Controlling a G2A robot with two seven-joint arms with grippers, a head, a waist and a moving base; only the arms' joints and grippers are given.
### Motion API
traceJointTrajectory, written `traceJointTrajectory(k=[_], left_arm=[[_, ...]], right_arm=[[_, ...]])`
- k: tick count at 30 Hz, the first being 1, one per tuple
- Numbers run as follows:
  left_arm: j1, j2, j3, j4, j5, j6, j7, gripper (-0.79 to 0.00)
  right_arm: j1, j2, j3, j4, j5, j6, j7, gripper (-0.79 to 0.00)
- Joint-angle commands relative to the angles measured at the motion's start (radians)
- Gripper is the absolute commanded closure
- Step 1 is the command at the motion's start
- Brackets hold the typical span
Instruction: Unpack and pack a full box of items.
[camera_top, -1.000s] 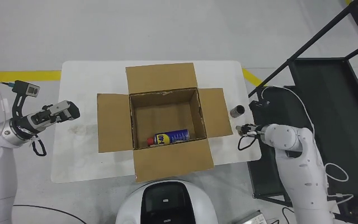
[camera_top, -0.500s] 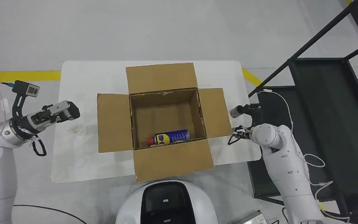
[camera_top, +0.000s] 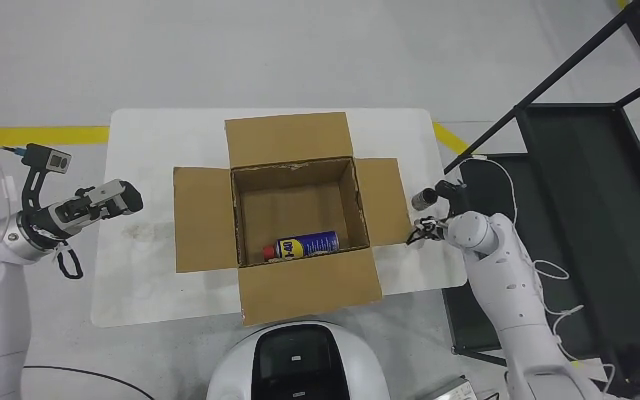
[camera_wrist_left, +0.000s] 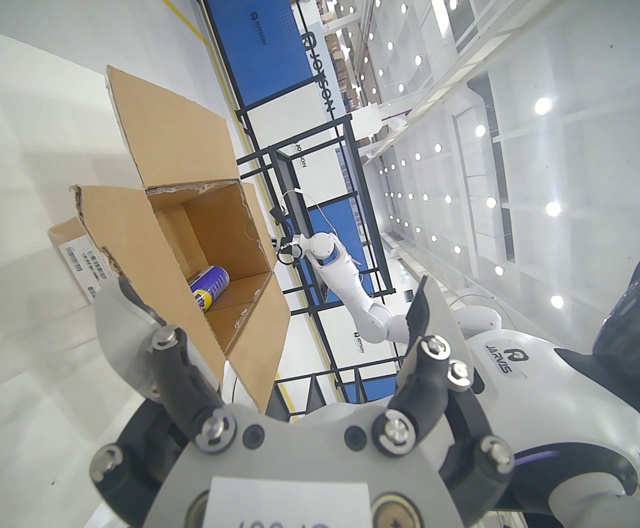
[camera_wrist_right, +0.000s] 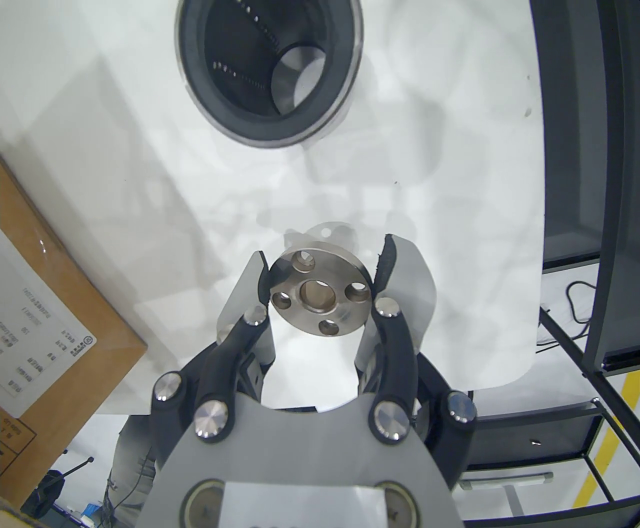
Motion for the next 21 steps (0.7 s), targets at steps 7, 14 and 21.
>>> traceJointTrajectory(k=[7, 14, 21], left_arm=[[0.0, 0.0, 0.0, 0.0, 0.0, 0.0, 0.0, -0.785], [0.0, 0.0, 0.0, 0.0, 0.0, 0.0, 0.0, -0.785], [0.0, 0.0, 0.0, 0.0, 0.0, 0.0, 0.0, -0.785]], right_arm=[[0.048, -0.003, -0.021, 0.082, 0.014, 0.0, -0.033, -0.077], [0.063, -0.004, -0.031, 0.121, 0.038, -0.014, -0.05, -0.369], [0.056, 0.002, -0.011, 0.115, 0.052, -0.006, -0.063, -0.785]])
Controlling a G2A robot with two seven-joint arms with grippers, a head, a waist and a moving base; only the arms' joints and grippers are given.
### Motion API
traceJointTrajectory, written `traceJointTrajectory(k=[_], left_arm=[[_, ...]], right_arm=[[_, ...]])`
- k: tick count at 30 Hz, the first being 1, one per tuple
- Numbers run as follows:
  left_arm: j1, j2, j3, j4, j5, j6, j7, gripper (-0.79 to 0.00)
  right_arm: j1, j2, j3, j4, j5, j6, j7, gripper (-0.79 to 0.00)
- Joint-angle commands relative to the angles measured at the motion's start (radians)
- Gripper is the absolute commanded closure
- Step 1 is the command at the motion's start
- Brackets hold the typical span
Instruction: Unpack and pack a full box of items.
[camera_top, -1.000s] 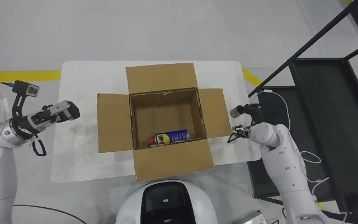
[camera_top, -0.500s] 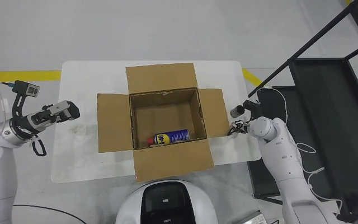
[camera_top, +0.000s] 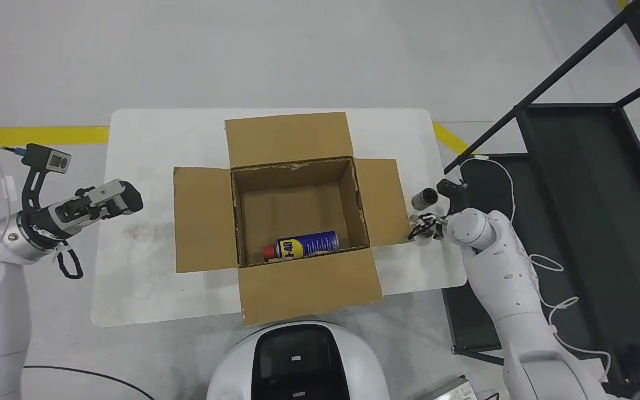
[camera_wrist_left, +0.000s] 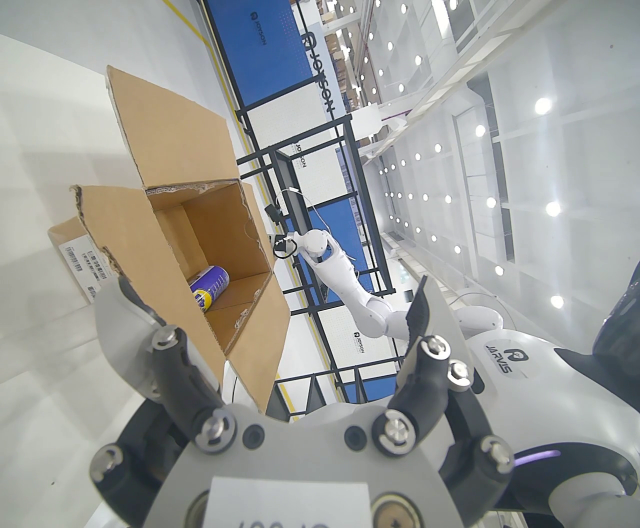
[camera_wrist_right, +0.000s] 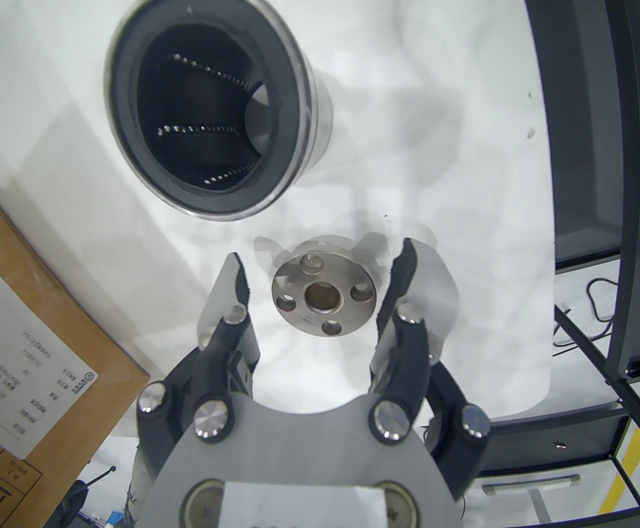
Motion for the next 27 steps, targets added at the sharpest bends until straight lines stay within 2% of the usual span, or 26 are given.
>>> traceJointTrajectory(k=[1, 6, 11, 15, 20, 27], left_arm=[[0.0, 0.0, 0.0, 0.0, 0.0, 0.0, 0.0, -0.785], [0.0, 0.0, 0.0, 0.0, 0.0, 0.0, 0.0, -0.785], [0.0, 0.0, 0.0, 0.0, 0.0, 0.0, 0.0, -0.785], [0.0, 0.0, 0.0, 0.0, 0.0, 0.0, 0.0, -0.785], [0.0, 0.0, 0.0, 0.0, 0.0, 0.0, 0.0, -0.785], [0.0, 0.0, 0.0, 0.0, 0.0, 0.0, 0.0, -0.785]], right_arm=[[-0.012, 0.003, 0.013, -0.026, 0.003, 0.004, -0.004, -0.785], [-0.121, 0.018, 0.095, -0.238, 0.02, 0.035, -0.009, -0.785], [-0.255, 0.03, 0.187, -0.499, 0.077, 0.042, 0.054, -0.785], [-0.298, 0.034, 0.207, -0.648, 0.105, 0.028, 0.085, -0.785], [-0.276, 0.035, 0.146, -0.748, 0.17, -0.113, 0.106, -0.785], [-0.11, 0.034, -0.062, -0.769, 0.188, -0.367, 0.212, -0.785]])
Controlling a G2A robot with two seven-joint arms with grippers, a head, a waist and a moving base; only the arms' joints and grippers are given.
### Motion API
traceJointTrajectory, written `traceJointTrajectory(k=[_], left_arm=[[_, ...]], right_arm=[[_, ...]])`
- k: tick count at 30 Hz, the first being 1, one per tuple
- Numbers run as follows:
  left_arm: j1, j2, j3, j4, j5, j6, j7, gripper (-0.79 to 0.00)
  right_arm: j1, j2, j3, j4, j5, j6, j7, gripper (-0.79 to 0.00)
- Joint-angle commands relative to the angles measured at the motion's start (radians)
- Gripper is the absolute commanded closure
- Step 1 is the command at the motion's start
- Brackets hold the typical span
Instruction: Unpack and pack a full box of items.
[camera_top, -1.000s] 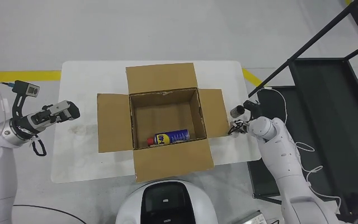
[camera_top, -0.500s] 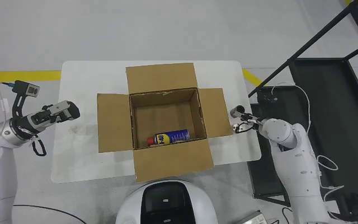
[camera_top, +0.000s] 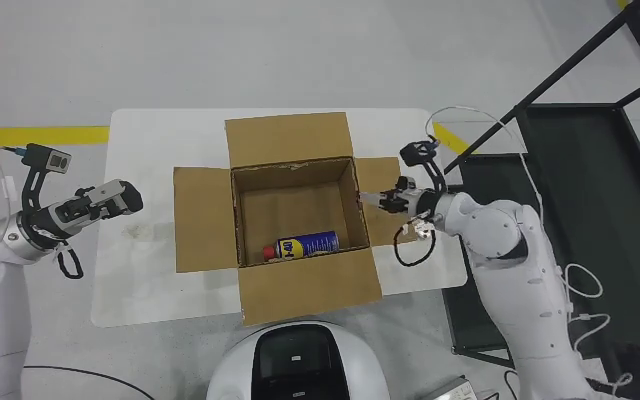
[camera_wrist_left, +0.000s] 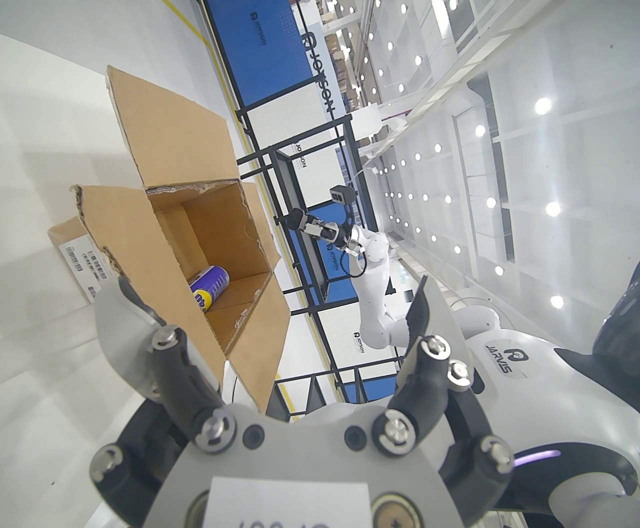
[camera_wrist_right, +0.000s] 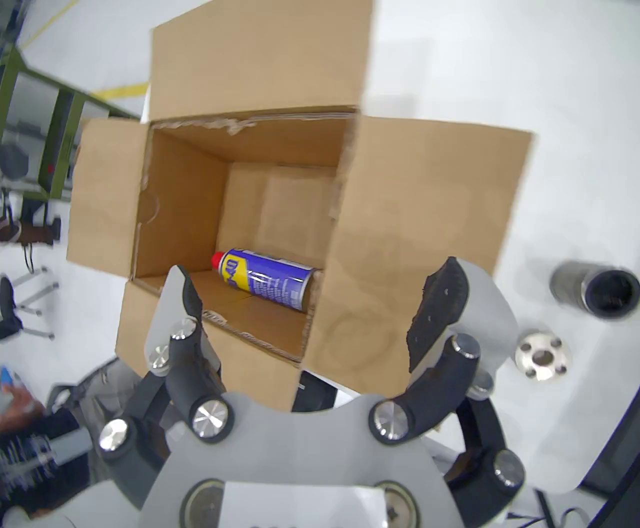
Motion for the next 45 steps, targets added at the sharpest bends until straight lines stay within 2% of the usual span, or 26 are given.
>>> traceJointTrajectory(k=[1, 6, 9, 22, 26, 30, 35, 40, 45], left_arm=[[0.0, 0.0, 0.0, 0.0, 0.0, 0.0, 0.0, -0.785], [0.0, 0.0, 0.0, 0.0, 0.0, 0.0, 0.0, -0.785], [0.0, 0.0, 0.0, 0.0, 0.0, 0.0, 0.0, -0.785], [0.0, 0.0, 0.0, 0.0, 0.0, 0.0, 0.0, -0.785], [0.0, 0.0, 0.0, 0.0, 0.0, 0.0, 0.0, -0.785], [0.0, 0.0, 0.0, 0.0, 0.0, 0.0, 0.0, -0.785], [0.0, 0.0, 0.0, 0.0, 0.0, 0.0, 0.0, -0.785], [0.0, 0.0, 0.0, 0.0, 0.0, 0.0, 0.0, -0.785], [0.0, 0.0, 0.0, 0.0, 0.0, 0.0, 0.0, -0.785]], right_arm=[[0.056, -0.002, -0.07, 0.015, -0.023, -0.047, 0.029, -0.785], [0.187, -0.018, -0.243, 0.094, -0.063, -0.092, 0.042, -0.785], [0.242, -0.027, -0.306, 0.157, -0.043, -0.125, 0.034, -0.785], [0.242, -0.027, -0.306, 0.157, -0.043, -0.125, 0.034, -0.785], [0.286, -0.029, -0.362, 0.165, -0.117, -0.216, 0.037, -0.785], [0.361, -0.036, -0.435, 0.231, -0.263, -0.313, -0.02, -0.785], [0.471, -0.062, -0.568, 0.351, -0.311, -0.393, 0.006, -0.785], [0.568, -0.105, -0.714, 0.485, -0.256, -0.449, 0.05, -0.785], [0.646, -0.154, -0.832, 0.603, -0.229, -0.437, 0.068, -0.785]])
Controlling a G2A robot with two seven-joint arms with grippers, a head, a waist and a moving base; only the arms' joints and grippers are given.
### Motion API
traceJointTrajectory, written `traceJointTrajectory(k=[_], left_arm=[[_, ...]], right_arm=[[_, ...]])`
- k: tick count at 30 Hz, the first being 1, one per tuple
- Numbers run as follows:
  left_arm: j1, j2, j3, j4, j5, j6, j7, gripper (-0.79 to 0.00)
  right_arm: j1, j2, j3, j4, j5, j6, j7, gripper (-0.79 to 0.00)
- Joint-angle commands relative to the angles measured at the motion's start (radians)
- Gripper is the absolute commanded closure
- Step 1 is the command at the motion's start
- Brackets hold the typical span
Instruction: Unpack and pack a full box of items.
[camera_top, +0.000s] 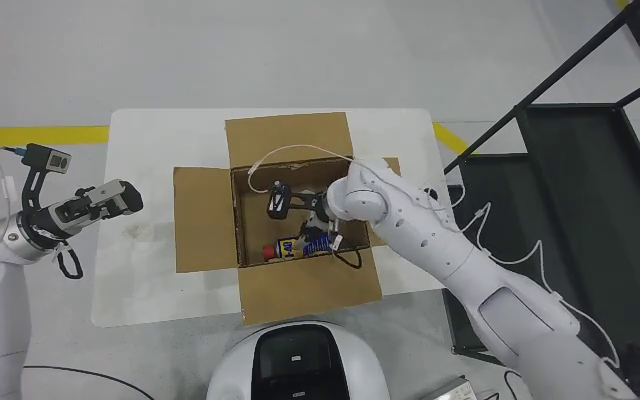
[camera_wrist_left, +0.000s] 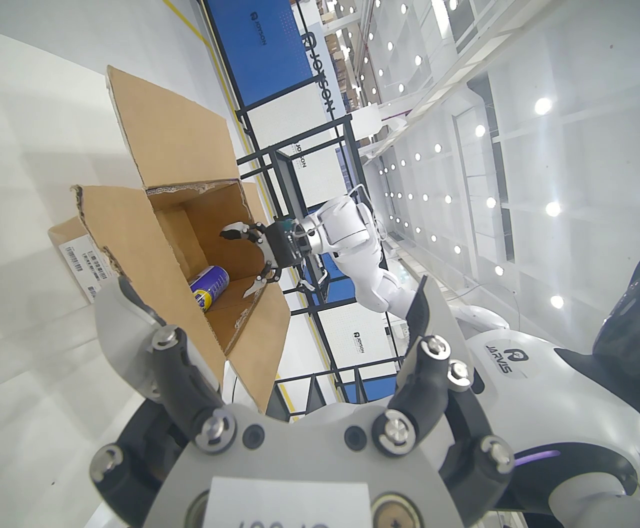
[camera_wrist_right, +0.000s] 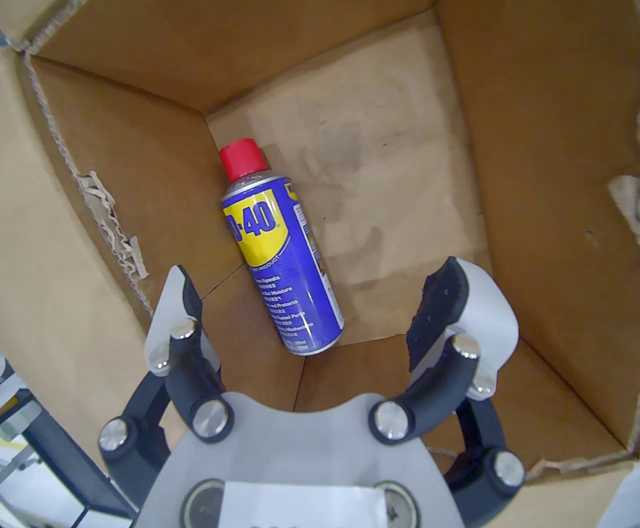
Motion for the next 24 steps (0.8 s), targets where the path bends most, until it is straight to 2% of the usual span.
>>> traceJointTrajectory(k=[1, 5, 20, 24], left_arm=[[0.0, 0.0, 0.0, 0.0, 0.0, 0.0, 0.0, -0.785], [0.0, 0.0, 0.0, 0.0, 0.0, 0.0, 0.0, -0.785], [0.0, 0.0, 0.0, 0.0, 0.0, 0.0, 0.0, -0.785], [0.0, 0.0, 0.0, 0.0, 0.0, 0.0, 0.0, -0.785]], right_arm=[[0.028, -0.019, -0.037, 0.047, -0.006, 0.017, -0.017, -0.785], [0.069, -0.054, -0.096, 0.125, -0.036, 0.069, -0.048, -0.785], [0.138, -0.17, -0.246, 0.354, -0.063, 0.128, -0.061, -0.785], [0.147, -0.2, -0.271, 0.411, -0.063, 0.114, -0.08, -0.785]])
